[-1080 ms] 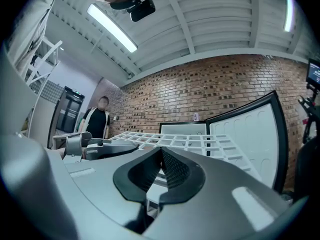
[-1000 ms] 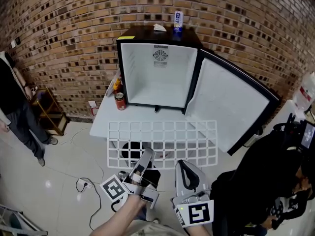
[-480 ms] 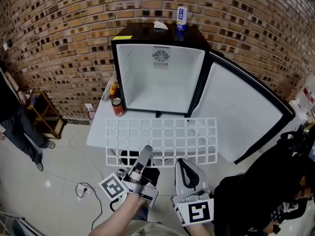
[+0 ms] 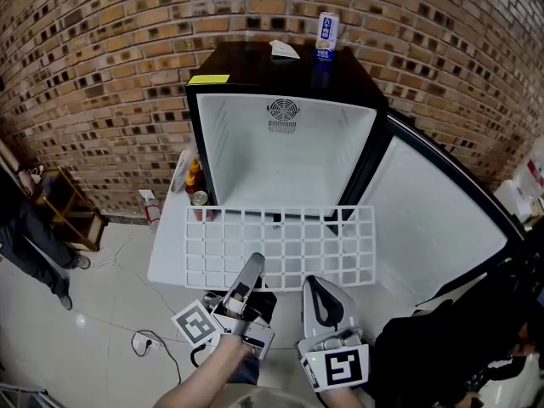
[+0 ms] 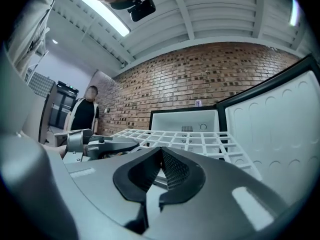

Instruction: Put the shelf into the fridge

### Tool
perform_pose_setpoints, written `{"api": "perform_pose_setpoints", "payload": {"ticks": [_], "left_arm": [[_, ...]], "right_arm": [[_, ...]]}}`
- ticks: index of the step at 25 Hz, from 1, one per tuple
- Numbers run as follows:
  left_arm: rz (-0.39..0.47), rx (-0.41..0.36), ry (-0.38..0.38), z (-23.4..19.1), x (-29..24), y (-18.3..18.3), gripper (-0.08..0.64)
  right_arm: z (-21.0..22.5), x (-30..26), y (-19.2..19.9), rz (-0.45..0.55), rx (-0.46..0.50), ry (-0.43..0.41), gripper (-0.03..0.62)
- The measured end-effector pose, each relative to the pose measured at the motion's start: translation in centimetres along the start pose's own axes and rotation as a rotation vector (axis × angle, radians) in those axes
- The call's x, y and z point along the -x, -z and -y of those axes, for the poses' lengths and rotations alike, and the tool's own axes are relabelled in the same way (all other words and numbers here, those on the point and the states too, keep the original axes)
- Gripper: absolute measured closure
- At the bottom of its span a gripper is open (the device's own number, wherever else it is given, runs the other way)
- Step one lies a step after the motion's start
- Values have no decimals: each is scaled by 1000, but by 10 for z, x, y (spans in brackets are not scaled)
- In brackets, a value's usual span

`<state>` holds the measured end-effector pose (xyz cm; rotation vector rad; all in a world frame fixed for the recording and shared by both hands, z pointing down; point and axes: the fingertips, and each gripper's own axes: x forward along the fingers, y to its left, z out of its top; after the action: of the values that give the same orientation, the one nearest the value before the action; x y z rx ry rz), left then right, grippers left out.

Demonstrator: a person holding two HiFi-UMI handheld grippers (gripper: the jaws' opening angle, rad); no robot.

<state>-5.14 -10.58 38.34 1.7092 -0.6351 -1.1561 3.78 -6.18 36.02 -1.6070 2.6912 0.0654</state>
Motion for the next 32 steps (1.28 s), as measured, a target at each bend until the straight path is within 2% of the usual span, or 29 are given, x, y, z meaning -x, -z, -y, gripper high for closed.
{"api": "perform_pose_setpoints", "payload": {"ticks": [8,13,23,32], "left_arm": [[-41,25,-11,-23,-36,-34,537],[-72,53,-10,-36,-57,-53,537],[-118,83,-2,-55,-83,-80,537],[-110,95,4,-62,-104,-88,537]], "right_arm": [[4,-57,3,-34,31,24,592],[8,-88,3,-38,16,55,592],[10,-125,13,-65,17,88,592],[19,-122,26,-31,-219,68,586]]}}
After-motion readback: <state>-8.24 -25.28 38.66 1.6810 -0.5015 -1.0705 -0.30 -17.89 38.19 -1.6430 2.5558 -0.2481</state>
